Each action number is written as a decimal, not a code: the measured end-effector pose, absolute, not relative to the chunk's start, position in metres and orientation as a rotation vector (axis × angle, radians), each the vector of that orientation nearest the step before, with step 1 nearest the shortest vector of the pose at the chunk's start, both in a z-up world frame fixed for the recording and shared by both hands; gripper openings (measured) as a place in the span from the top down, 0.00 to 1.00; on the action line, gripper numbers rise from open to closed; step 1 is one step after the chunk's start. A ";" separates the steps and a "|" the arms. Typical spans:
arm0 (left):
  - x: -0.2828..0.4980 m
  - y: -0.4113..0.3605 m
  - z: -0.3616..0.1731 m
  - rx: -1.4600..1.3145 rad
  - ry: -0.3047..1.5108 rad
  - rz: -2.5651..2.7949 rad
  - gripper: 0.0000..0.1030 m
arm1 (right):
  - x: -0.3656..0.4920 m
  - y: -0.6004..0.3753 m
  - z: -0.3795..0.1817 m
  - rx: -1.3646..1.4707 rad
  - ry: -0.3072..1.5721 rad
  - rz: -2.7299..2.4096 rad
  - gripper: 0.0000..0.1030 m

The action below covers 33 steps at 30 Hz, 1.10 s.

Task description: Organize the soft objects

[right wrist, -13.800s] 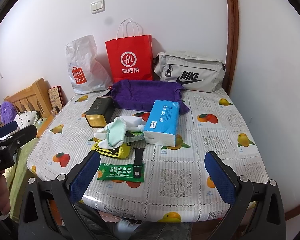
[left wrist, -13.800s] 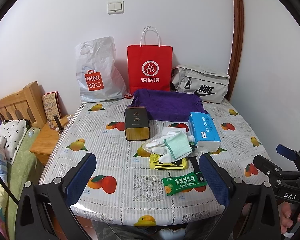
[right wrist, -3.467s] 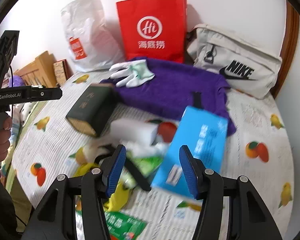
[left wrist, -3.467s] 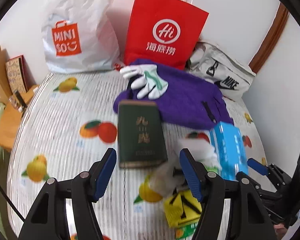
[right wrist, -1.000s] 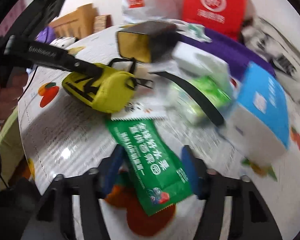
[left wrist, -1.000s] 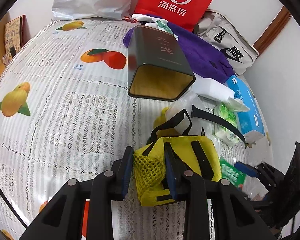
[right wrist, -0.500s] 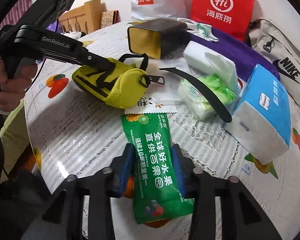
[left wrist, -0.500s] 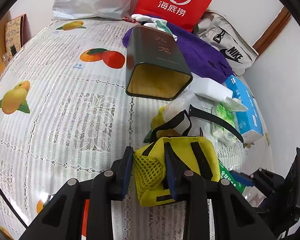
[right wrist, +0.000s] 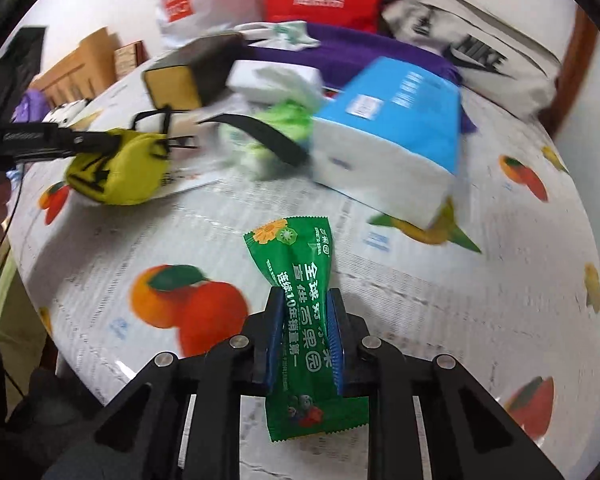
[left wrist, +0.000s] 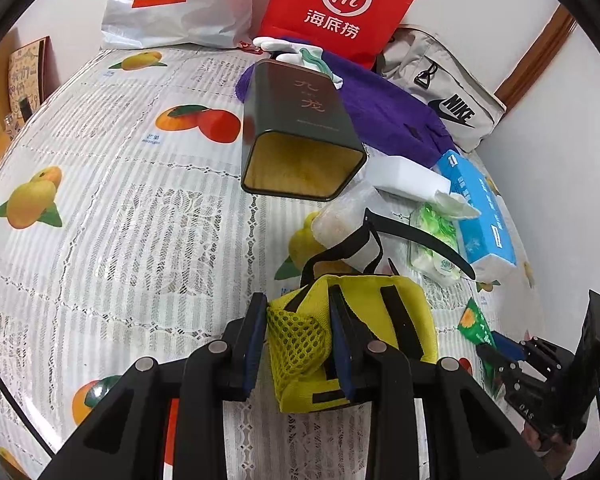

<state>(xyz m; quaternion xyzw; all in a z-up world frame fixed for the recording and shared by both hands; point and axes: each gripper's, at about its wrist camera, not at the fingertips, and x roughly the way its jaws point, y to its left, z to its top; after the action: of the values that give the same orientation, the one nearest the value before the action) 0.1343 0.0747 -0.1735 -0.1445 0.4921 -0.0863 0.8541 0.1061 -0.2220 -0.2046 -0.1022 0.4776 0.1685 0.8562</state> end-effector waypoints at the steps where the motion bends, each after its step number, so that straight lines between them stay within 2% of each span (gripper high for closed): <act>1: 0.133 0.075 -0.172 -0.303 1.033 -0.178 0.72 | 0.107 -0.224 -0.204 -0.210 1.000 0.347 0.80; 15: 0.136 0.078 -0.175 -0.310 1.044 -0.149 0.72 | 0.110 -0.240 -0.195 -0.145 0.976 0.297 0.80; 33: 0.155 0.107 -0.106 -0.393 0.893 -0.146 0.72 | 0.121 -0.256 -0.126 -0.107 0.848 0.291 0.80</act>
<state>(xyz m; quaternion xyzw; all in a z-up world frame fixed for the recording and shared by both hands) 0.1548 0.1070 -0.1061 -0.1885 0.4288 -0.0700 0.8807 0.1211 -0.2562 -0.1260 -0.0516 0.4096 0.1406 0.8999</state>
